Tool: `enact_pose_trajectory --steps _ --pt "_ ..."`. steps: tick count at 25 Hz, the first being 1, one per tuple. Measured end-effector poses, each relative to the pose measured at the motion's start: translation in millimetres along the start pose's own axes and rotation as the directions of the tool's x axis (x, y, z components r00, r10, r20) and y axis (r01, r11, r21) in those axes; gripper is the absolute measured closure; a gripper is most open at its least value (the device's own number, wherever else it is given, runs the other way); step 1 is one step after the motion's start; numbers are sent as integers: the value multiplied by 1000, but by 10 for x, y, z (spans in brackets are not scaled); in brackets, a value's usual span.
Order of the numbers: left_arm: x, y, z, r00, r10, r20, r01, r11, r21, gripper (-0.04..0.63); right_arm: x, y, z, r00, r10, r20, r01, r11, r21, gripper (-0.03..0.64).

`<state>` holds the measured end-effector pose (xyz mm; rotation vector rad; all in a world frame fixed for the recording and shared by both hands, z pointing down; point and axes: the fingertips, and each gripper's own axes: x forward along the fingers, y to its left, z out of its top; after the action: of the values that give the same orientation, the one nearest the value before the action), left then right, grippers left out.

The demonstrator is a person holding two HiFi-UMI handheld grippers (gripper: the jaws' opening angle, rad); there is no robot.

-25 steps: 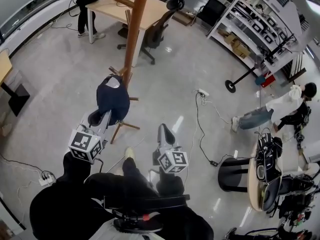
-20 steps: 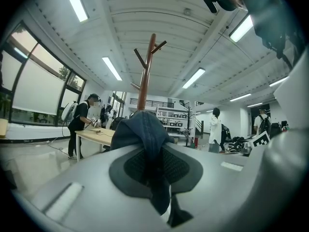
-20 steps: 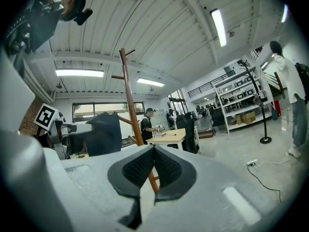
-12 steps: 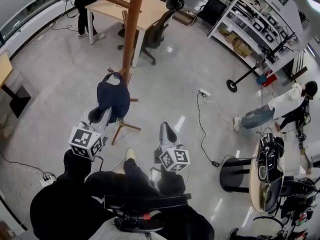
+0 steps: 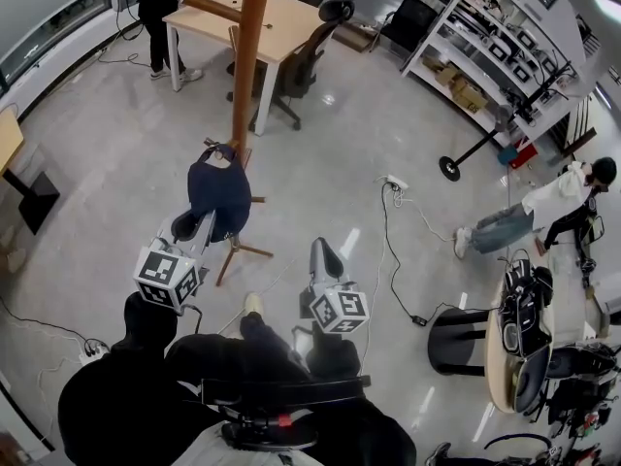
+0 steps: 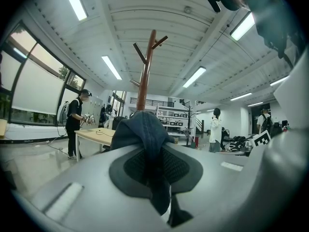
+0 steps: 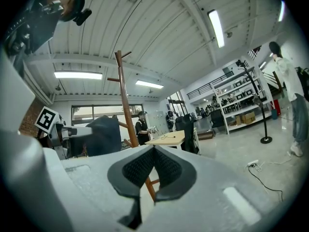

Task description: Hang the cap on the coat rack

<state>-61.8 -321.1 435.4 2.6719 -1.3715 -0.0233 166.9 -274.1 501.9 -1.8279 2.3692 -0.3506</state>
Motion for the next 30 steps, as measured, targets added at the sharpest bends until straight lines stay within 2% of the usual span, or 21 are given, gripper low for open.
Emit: enact_pose_trajectory --steps 30 --pt "246 80 -207 999 16 -45 -17 1000 -14 557 143 -213 -55 1000 -10 -22 10 1000 8 614"
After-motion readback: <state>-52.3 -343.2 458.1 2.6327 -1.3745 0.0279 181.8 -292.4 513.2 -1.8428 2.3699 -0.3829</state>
